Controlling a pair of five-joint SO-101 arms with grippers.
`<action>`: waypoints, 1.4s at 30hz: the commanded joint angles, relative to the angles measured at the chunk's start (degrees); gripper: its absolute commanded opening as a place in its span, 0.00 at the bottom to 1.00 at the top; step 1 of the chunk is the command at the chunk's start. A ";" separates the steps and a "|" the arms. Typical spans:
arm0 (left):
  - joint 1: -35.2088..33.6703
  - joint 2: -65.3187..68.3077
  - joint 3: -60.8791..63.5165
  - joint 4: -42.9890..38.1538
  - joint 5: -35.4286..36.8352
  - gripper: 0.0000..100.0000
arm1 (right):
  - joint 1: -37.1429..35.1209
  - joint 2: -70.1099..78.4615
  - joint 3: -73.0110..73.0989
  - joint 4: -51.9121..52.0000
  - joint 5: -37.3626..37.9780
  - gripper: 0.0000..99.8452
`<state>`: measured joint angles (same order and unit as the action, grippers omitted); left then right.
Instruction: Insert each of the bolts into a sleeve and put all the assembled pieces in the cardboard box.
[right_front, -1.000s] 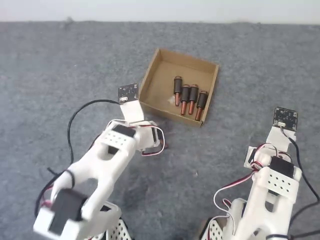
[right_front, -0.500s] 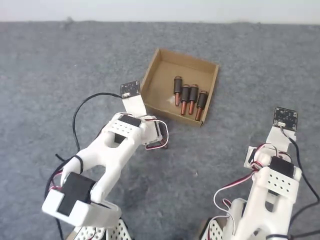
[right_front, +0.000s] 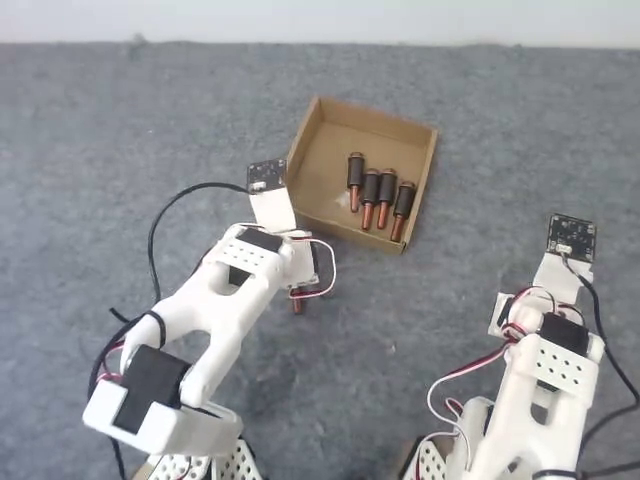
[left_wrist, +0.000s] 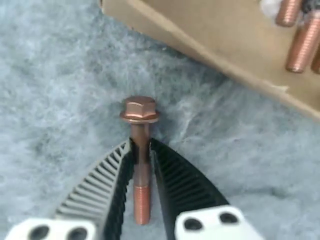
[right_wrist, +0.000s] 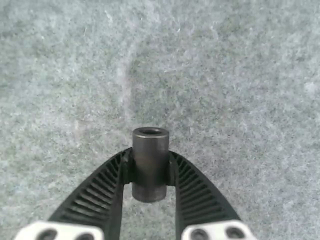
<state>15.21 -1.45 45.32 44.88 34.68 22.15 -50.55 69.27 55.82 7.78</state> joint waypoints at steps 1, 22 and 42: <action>-0.09 -1.14 -2.51 4.22 -8.44 0.01 | -0.75 -1.80 -0.26 -0.84 0.88 0.01; -9.93 -8.00 1.27 2.64 -16.70 0.01 | -6.90 -2.42 3.43 -5.41 0.62 0.01; -18.37 -7.82 3.65 -3.52 -16.88 0.01 | -17.89 -2.42 3.87 -31.69 0.79 0.01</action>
<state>-4.66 -8.57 49.36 42.24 17.80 5.19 -50.99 73.58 26.90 7.78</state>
